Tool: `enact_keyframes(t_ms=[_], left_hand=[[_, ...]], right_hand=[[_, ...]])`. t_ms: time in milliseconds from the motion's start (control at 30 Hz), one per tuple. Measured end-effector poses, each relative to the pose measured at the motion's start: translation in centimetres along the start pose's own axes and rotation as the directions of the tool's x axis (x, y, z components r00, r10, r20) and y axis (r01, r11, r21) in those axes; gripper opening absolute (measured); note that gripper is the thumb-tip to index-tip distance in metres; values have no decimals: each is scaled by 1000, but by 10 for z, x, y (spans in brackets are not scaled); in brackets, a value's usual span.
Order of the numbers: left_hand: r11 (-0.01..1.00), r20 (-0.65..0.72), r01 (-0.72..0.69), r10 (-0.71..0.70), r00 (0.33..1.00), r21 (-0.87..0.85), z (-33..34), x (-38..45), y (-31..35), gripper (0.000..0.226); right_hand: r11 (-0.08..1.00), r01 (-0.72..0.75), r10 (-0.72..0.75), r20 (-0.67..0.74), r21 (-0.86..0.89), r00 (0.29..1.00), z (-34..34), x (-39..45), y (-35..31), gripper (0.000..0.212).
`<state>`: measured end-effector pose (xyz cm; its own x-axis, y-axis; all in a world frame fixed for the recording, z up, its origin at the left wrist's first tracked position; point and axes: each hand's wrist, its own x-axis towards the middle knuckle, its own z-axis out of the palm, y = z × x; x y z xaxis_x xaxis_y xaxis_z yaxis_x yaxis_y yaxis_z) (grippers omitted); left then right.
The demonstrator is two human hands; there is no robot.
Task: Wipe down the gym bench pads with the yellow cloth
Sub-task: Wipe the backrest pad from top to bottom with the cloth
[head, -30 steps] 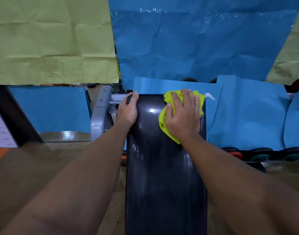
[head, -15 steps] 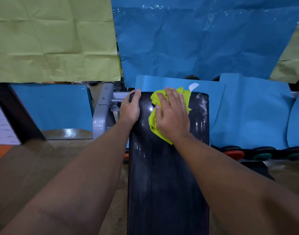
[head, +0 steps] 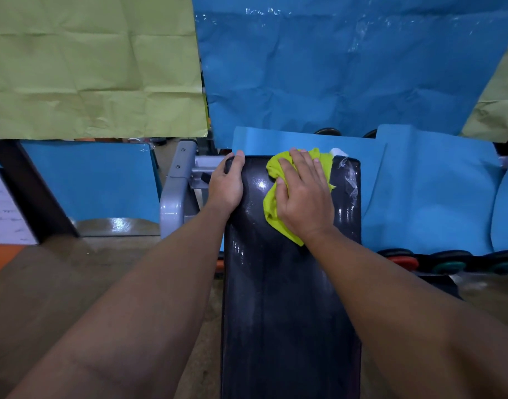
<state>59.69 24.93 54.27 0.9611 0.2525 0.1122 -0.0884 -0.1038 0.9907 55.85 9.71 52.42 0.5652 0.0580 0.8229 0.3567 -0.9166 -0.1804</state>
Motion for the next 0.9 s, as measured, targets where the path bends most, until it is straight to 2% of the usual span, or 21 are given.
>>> enact_keyframes(t_ms=[100,200,300,367,467,633,700,800,900], left_hand=[[1000,-1,-10,10,1000,-3,1,0,-2,38],[1000,-5,-17,17,1000,-4,2,1,-1,37],[1000,-14,-4,4,1000,11,2,5,-5,23],[1000,-17,-16,16,1000,20,1,7,-9,18],[1000,-7,-8,8,1000,-6,1,7,-11,33],[1000,5,-14,14,1000,12,-1,11,-11,50],[999,21,-28,28,999,15,-3,12,-13,51],[1000,78,-5,7,997,-22,-6,11,-10,62],[995,129,69,-60,990,-72,-11,35,-27,80]], right_hand=[[995,-96,96,-17,-16,995,7,13,-10,47],[999,-36,36,4,15,999,8,7,-18,47],[1000,7,-7,2,23,1000,3,0,-7,46],[999,-47,47,-16,6,999,2,7,-2,46],[995,-94,94,-10,-13,996,6,16,-12,46],[994,90,-93,70,56,993,1,-7,-15,46],[997,66,-68,52,33,996,1,-1,-8,45],[999,-52,51,34,15,998,6,12,-20,46],[998,20,-26,88,65,996,10,0,-43,49]])
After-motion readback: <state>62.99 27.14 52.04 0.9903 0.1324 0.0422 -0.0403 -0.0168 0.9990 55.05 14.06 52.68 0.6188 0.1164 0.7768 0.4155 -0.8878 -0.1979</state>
